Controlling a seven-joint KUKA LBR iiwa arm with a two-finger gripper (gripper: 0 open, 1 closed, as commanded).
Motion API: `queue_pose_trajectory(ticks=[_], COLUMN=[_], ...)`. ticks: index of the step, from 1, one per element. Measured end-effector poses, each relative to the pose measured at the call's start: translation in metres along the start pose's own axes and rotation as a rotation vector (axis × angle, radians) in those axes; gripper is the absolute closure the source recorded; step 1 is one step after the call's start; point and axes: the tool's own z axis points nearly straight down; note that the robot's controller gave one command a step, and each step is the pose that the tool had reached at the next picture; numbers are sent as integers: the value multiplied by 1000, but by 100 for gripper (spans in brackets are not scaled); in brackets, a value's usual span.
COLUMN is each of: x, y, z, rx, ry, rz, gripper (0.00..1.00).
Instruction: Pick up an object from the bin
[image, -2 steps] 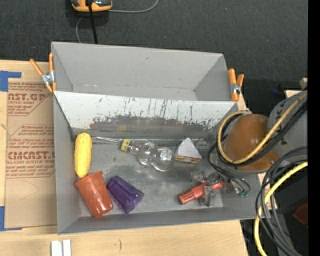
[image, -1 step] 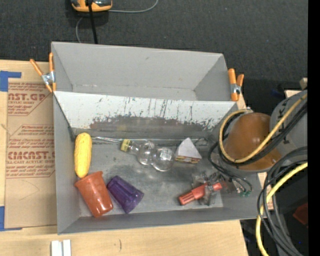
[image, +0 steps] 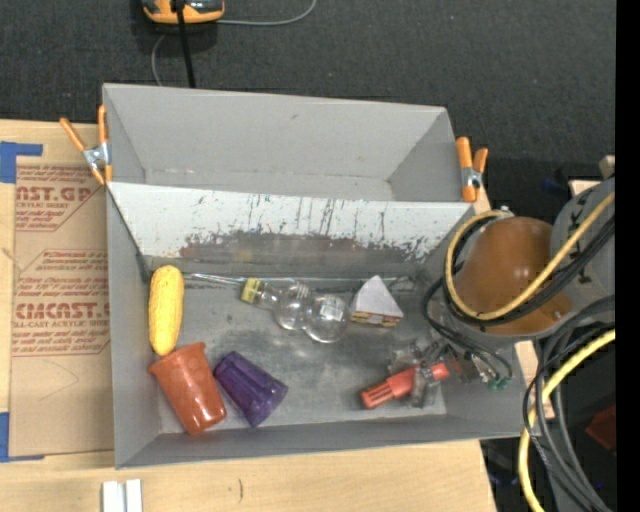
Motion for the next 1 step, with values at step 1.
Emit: queue_pose_trajectory(ticks=[1], x=[-1], y=[0], z=[-20], rx=[3], ry=[-5], rz=[1], gripper=[100])
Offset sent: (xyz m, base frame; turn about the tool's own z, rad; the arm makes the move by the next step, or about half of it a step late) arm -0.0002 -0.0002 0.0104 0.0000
